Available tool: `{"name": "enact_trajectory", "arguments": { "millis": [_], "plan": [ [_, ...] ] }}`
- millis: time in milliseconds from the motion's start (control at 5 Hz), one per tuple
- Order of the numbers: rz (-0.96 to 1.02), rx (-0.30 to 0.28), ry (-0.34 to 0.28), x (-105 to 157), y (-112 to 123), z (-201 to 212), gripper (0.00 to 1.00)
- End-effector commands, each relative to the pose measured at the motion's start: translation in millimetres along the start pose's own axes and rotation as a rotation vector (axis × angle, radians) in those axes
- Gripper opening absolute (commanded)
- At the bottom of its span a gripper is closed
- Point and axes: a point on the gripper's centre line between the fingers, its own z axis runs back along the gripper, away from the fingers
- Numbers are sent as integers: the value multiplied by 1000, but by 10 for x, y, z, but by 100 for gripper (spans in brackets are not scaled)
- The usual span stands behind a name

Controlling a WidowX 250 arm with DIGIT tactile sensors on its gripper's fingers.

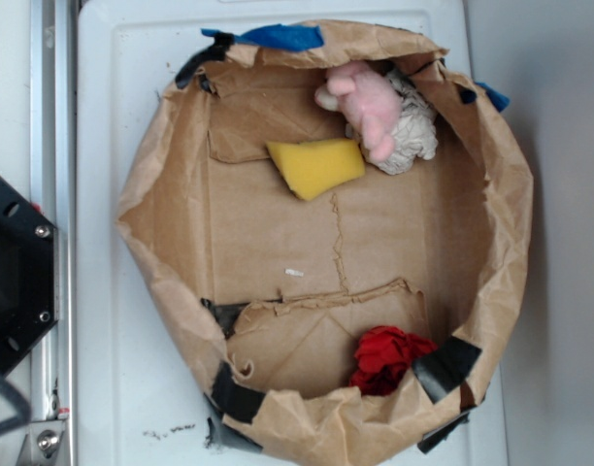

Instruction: Grab the green sponge.

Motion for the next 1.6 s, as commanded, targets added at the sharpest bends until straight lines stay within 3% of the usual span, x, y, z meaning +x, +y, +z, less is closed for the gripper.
{"name": "enact_trajectory", "arguments": {
  "millis": [0,200,600,1000,1400],
  "plan": [
    [0,0,0,0,0,0,100],
    [67,18,13,448,-45,-227,100],
    [96,45,-28,909,134,-680,100],
    [220,28,-9,1144,484,-1021,100],
    [222,14,11,1245,492,-1090,100]
  ]
}}
